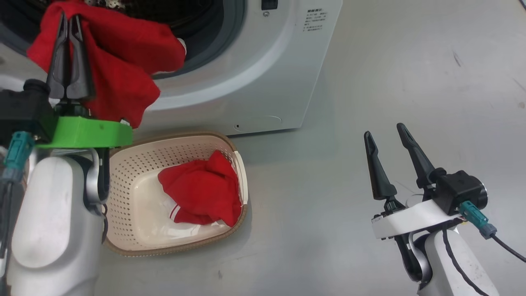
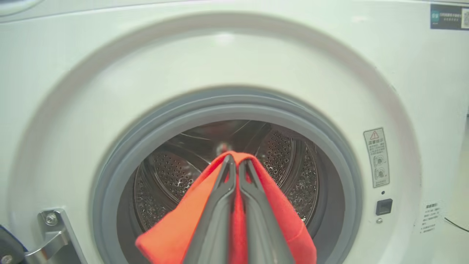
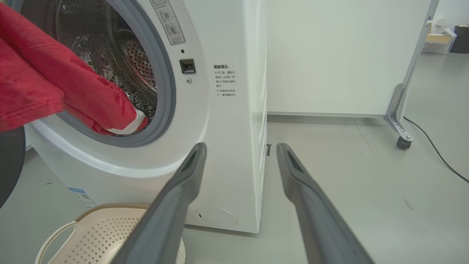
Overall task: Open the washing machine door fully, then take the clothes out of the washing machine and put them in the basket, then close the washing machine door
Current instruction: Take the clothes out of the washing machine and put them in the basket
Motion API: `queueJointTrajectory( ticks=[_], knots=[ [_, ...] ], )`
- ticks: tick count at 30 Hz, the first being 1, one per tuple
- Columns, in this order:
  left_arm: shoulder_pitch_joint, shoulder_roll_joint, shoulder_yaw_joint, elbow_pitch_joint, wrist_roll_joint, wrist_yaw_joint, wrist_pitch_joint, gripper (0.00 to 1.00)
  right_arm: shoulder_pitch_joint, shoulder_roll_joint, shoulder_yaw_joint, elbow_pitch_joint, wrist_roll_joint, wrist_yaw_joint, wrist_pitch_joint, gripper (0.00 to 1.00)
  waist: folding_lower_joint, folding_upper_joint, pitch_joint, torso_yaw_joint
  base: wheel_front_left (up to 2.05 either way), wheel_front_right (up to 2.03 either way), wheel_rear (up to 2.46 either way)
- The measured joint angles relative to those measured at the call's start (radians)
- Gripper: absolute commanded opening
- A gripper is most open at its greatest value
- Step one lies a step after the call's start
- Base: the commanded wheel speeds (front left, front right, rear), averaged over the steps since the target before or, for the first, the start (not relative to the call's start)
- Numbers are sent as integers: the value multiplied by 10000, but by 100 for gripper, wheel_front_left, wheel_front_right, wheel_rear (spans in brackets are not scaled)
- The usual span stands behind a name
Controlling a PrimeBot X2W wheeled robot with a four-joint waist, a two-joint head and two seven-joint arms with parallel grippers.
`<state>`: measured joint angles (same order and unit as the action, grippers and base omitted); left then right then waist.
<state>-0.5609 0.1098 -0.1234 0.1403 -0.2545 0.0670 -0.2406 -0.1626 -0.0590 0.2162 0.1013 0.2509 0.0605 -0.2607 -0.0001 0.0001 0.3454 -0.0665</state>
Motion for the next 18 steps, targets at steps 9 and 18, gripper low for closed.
queueJointTrajectory(
  ticks=[9, 18],
  knots=[
    [1421, -157, -65, -917, 4, 171, -73, 0, 396, 19, 165, -31, -90, 90, 0, 100, 0, 0, -630, 267, 0, 0, 0],
    [2716, -447, -472, -794, -307, 173, -71, 0, 556, 21, 270, -63, -163, 174, 0, 100, 0, 0, -703, 343, 0, 0, 0]
  ],
)
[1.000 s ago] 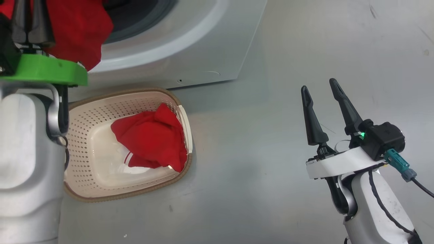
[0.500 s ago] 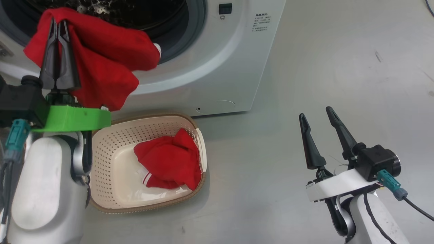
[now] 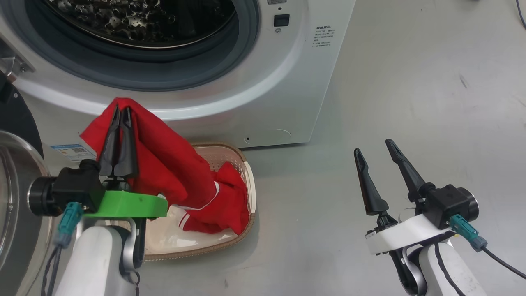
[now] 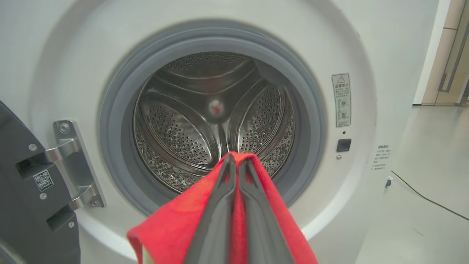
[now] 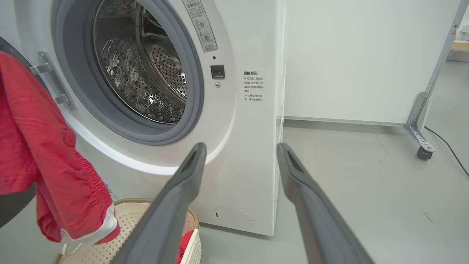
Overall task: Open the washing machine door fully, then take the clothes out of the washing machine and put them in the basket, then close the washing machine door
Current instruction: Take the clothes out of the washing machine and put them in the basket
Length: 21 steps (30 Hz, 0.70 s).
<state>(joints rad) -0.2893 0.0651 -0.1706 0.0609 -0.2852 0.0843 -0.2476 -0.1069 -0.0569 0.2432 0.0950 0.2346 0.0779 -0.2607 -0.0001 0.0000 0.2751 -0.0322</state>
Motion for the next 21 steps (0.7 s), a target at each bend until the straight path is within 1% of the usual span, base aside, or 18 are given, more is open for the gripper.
queueJointTrajectory(
  ticks=[8, 16, 21],
  knots=[
    [274, -107, -244, 520, -422, -2, 12, 0, 11, 2, 190, -355, -105, 31, 2, 100, 0, 0, 415, -57, 0, 0, 0],
    [139, -148, -23, 1998, -1012, -31, 46, 0, -208, 2, 276, -683, -174, 134, 0, 100, 0, 0, 1243, -278, 0, 0, 0],
    [-590, -155, 73, 2918, -1156, -113, 46, 0, -596, 0, 267, -913, -174, 173, 0, 100, 0, 0, 1861, -476, 0, 0, 0]
  ],
)
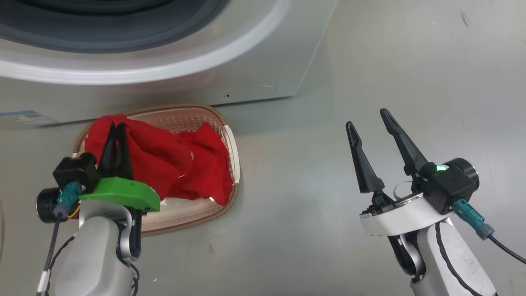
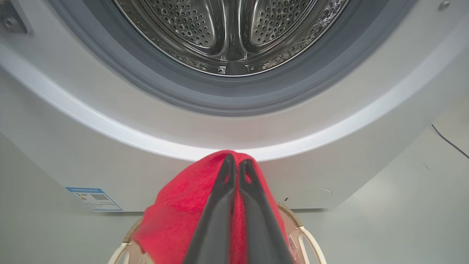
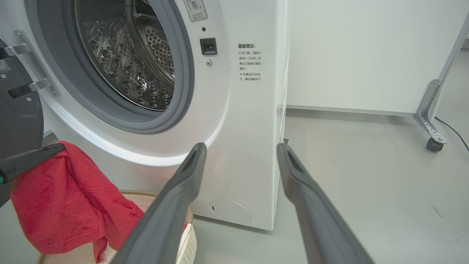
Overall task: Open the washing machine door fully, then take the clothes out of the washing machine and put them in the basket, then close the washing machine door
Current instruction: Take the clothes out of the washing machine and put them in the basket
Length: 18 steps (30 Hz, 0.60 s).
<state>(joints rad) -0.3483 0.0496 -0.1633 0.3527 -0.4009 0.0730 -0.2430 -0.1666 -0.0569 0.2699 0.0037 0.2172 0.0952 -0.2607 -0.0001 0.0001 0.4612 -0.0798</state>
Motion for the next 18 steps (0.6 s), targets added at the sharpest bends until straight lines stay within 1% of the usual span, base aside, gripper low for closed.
queueJointTrajectory(
  ticks=[3, 5, 8, 13, 18],
  knots=[
    [-605, -6, 136, 742, -46, -10, 38, 0, -272, 2, 67, -81, 6, 12, 0, 100, 0, 0, 518, -179, 0, 0, 0],
    [-874, 0, 244, 1139, -82, -86, 52, 0, -389, 2, 86, -134, 19, 81, 0, 100, 1, 0, 774, -280, 0, 0, 0],
    [-1255, 15, 341, 1728, -232, -232, 240, 0, -558, 2, 130, -167, 27, 82, 0, 100, 1, 0, 1147, -438, 0, 0, 0],
    [-1744, 61, 428, 2646, -531, -422, 485, 0, -857, 8, 230, -205, 127, 94, 0, 100, 1, 0, 1732, -713, 0, 0, 0],
    [-2209, 82, 612, 3469, -660, -491, 479, 0, -1151, 8, 245, -207, 219, 132, 0, 100, 1, 0, 2228, -979, 0, 0, 0]
  ],
)
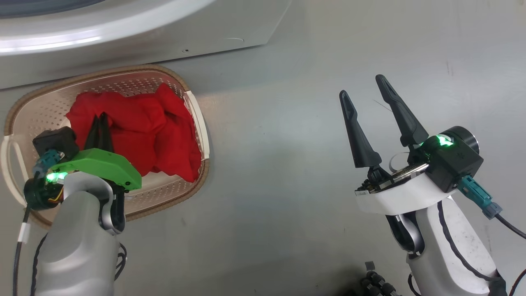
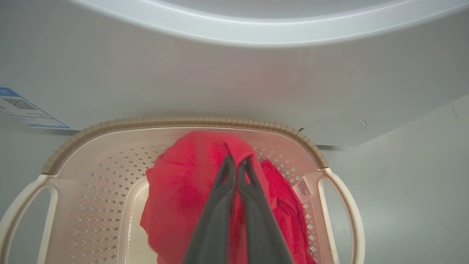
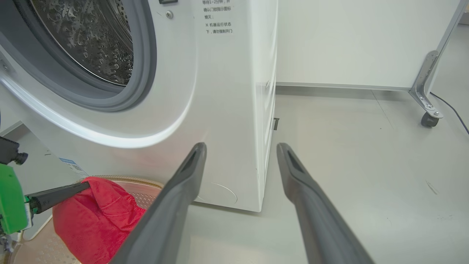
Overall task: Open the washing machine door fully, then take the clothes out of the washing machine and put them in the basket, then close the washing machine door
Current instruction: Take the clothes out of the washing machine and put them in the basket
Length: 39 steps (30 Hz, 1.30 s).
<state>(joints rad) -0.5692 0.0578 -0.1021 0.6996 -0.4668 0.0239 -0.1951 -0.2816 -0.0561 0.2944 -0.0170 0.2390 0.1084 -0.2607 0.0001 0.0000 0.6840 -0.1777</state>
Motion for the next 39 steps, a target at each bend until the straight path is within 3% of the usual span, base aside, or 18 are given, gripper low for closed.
queueJointTrajectory(
  ticks=[2, 3, 4, 5, 6, 24, 29, 39],
  knots=[
    [-175, -8, 35, 322, -35, -29, -12, 5, -45, 2, -29, 13, 13, 38, 0, 100, 0, 0, 149, -95, 0, 0, 0],
    [-258, -12, 36, 468, -48, -29, -12, 31, -62, 2, -38, 29, 15, 38, 0, 100, 0, 0, 206, -137, 0, 0, 0],
    [-331, -19, 36, 608, -56, -33, -13, 45, -82, 2, -40, 44, 25, 38, 0, 100, 0, 0, 255, -176, 0, 0, 0],
    [-393, -21, 46, 736, -56, -35, -13, 76, -117, 2, -38, 65, 42, 38, 0, 100, 0, 0, 292, -212, 0, 0, 0],
    [-463, -23, 44, 878, -54, -35, -15, 100, -159, 2, -38, 81, 59, 38, 0, 100, 0, 0, 321, -244, 0, 0, 0],
    [-827, 104, -196, 1971, 583, -113, -541, 100, -206, 19, -297, 439, 249, 46, 0, 100, 0, 0, -140, -248, 0, 0, 0],
    [-824, 94, -291, 1634, 821, -167, -570, 100, -202, 19, -639, 560, 245, 36, 0, 100, 0, 0, -465, -89, 0, 0, 0],
    [-510, -10, -173, -437, 1461, -128, -570, 100, 44, 23, -976, 922, 111, 33, 0, 100, -1, 0, -1363, 350, 0, 0, 0]
  ],
)
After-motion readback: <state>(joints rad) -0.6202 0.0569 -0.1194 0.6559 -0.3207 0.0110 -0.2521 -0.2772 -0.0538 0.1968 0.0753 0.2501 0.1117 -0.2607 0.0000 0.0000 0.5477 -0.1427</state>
